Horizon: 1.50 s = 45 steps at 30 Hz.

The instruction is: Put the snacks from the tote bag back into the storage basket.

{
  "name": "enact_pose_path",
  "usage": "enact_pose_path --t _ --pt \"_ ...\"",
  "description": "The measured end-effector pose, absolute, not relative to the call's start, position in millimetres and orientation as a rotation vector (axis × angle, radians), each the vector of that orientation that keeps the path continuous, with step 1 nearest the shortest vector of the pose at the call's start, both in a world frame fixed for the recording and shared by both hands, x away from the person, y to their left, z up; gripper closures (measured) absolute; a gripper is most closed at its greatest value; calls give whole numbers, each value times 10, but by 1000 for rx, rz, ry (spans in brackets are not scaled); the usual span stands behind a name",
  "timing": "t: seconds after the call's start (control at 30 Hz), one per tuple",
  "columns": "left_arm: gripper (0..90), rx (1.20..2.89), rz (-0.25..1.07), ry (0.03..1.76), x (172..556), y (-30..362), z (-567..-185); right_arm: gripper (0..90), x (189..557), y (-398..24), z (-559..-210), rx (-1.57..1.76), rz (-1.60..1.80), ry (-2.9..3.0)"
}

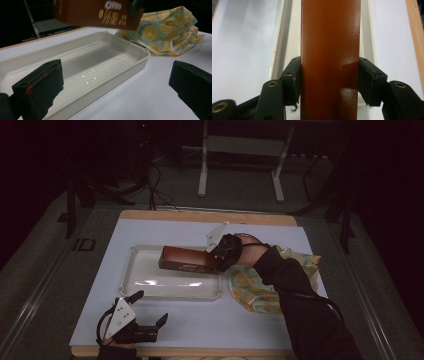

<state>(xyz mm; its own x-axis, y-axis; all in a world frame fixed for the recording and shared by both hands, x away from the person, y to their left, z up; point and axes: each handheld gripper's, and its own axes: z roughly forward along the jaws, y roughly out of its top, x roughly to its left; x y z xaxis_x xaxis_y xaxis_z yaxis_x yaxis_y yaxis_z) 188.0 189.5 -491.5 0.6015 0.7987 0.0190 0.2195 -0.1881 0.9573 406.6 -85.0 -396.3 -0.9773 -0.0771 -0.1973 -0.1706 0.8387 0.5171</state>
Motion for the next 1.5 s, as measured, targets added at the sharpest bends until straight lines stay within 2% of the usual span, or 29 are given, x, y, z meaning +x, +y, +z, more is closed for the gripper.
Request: enact_pose_path --t 0.53,1.5 --pt "0 1722 651 836 1878 1899 -4915 428 4143 -687 -4370 -152 717 2914" --pt "0 1713 641 837 1880 1908 -4917 413 4170 -516 -4699 -121 559 2972"
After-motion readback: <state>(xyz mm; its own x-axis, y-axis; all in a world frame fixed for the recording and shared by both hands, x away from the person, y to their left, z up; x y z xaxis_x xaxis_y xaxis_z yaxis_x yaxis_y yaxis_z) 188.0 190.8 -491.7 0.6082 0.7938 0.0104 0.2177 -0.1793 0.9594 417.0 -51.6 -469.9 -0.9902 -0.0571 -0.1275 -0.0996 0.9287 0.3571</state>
